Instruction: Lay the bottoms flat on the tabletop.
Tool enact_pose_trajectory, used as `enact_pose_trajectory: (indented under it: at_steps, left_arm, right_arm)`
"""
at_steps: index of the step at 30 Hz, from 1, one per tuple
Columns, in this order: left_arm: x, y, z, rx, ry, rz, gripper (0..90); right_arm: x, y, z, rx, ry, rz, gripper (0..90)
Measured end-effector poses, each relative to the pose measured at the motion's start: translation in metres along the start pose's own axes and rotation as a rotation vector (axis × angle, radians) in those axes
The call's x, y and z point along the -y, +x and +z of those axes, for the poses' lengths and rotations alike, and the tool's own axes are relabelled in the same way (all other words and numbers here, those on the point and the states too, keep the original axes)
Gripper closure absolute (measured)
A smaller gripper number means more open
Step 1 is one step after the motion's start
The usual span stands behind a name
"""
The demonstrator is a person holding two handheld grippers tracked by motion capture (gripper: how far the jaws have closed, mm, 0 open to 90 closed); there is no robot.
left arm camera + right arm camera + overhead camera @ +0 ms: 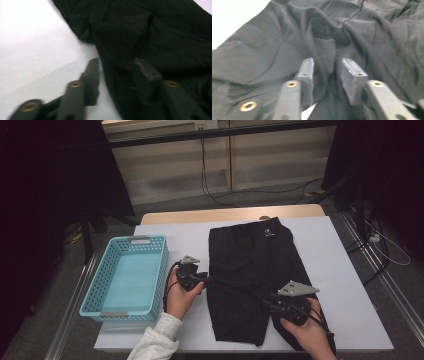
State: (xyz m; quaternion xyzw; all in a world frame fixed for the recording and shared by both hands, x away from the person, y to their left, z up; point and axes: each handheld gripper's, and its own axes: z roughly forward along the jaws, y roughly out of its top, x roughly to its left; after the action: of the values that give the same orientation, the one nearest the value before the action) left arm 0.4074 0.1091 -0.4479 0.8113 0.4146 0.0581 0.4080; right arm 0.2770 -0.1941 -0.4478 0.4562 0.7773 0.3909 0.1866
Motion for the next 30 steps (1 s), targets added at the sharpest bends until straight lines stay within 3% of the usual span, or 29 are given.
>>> enact_pose_trajectory:
  at_steps: [2, 8, 12, 16, 19, 20, 22, 24, 26, 30]
  left_arm:
    - [0.001, -0.003, -0.004, -0.010, -0.002, 0.021, 40.8]
    - [0.004, -0.011, -0.015, 0.004, 0.012, 0.053, 33.8]
    - [0.008, -0.016, -0.019, 0.009, 0.017, 0.069, 31.2]
    - [0.014, -0.019, -0.023, 0.009, 0.030, 0.072, 30.5]
    - [0.018, -0.021, -0.026, 0.001, 0.042, 0.096, 30.2]
    - [0.020, -0.021, -0.026, -0.001, 0.047, 0.103, 30.0]
    - [0.022, -0.022, -0.027, 0.002, 0.055, 0.101, 29.9]
    - [0.024, -0.023, -0.026, 0.005, 0.059, 0.098, 30.5]
    - [0.026, -0.023, -0.025, 0.009, 0.077, 0.095, 32.9]
    - [0.032, -0.024, -0.018, 0.005, 0.099, 0.084, 36.0]
  right_arm:
    - [0.000, 0.003, -0.003, 0.000, -0.005, -0.006, 53.8]
    - [0.004, 0.012, -0.007, -0.014, 0.001, -0.028, 49.2]
    - [0.005, 0.025, -0.005, -0.042, 0.003, -0.051, 53.3]
    - [0.007, 0.041, 0.002, -0.077, 0.050, -0.116, 57.1]
    - [0.012, 0.045, 0.008, -0.044, 0.101, -0.127, 57.5]
    - [0.013, 0.045, 0.008, -0.041, 0.087, -0.135, 63.7]
    - [0.013, 0.041, 0.006, -0.076, 0.094, -0.117, 88.3]
    - [0.013, 0.039, 0.005, -0.089, 0.104, -0.108, 90.0]
    - [0.013, 0.035, 0.004, -0.114, 0.101, -0.056, 90.0]
    - [0.014, 0.031, 0.001, -0.111, 0.094, -0.072, 90.0]
